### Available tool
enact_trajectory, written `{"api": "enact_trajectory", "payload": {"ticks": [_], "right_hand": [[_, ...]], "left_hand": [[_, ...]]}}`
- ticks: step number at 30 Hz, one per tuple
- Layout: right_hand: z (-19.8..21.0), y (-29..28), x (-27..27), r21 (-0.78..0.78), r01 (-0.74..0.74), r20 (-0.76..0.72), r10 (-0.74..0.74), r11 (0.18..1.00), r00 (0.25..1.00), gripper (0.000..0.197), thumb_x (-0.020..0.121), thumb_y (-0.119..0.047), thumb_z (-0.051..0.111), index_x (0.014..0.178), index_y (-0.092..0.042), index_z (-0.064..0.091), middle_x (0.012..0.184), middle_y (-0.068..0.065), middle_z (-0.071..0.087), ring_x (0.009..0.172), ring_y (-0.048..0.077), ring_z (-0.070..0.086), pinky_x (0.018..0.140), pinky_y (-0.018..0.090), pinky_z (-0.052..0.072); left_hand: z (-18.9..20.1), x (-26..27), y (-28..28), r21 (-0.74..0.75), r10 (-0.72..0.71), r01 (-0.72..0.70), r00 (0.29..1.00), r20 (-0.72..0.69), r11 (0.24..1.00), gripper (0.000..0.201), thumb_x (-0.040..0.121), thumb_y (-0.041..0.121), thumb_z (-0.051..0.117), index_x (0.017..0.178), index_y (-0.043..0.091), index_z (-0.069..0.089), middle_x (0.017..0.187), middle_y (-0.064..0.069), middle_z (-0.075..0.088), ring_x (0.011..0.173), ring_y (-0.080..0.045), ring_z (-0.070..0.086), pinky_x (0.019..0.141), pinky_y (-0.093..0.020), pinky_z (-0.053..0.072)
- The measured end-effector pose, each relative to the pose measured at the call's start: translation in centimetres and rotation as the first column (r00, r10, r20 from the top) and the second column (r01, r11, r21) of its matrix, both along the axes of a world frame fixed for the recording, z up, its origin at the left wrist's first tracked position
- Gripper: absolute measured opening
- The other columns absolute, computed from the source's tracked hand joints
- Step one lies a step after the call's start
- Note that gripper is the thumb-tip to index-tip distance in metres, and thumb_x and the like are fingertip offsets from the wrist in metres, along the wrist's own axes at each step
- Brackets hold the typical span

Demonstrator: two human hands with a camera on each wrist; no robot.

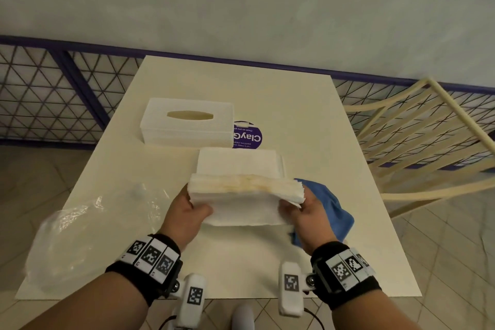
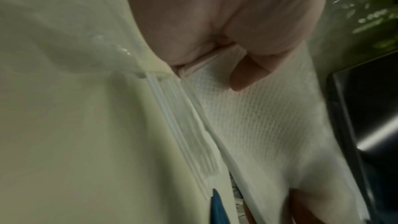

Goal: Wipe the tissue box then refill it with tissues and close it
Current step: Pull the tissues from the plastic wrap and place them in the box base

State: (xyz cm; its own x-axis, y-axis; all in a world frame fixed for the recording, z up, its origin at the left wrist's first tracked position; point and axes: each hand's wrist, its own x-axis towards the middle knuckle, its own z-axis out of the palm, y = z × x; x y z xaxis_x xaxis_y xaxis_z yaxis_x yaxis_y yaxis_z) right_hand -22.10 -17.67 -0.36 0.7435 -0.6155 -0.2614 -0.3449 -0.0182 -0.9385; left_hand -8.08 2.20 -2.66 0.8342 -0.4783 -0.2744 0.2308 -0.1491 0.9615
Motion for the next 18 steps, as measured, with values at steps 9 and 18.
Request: {"api": "enact_trajectory", "payload": {"ticks": [9, 18], "right_hand": [[-3.9, 0.8, 0.3, -0.054, -0.031, -0.075, 0.027, 0.998, 0.997, 0.032, 0.078, 0.008, 0.062, 0.092, -0.02, 0.063, 0.088, -0.007, 0.066, 0.07, -0.009, 0.058, 0.069, 0.008, 0.048], [-4.4, -0.1, 0.5, -0.156, -0.061, -0.113, 0.044, 0.986, 0.993, 0.027, 0.082, -0.001, 0.065, 0.089, -0.028, 0.062, 0.089, -0.01, 0.067, 0.082, 0.002, 0.061, 0.07, 0.006, 0.046]], "left_hand": [[-2.7, -1.1, 0.1, 0.169, -0.011, 0.003, 0.999, 0.047, 0.986, 0.045, 0.067, -0.017, 0.05, 0.085, 0.024, 0.056, 0.079, 0.0, 0.056, 0.052, -0.011, 0.042, 0.044, -0.017, 0.036], [-2.3, -0.2, 0.2, 0.203, -0.076, 0.035, 0.977, 0.198, 0.979, 0.046, 0.073, -0.012, 0.062, 0.083, 0.032, 0.052, 0.089, 0.005, 0.06, 0.078, 0.001, 0.057, 0.065, -0.005, 0.041]]}}
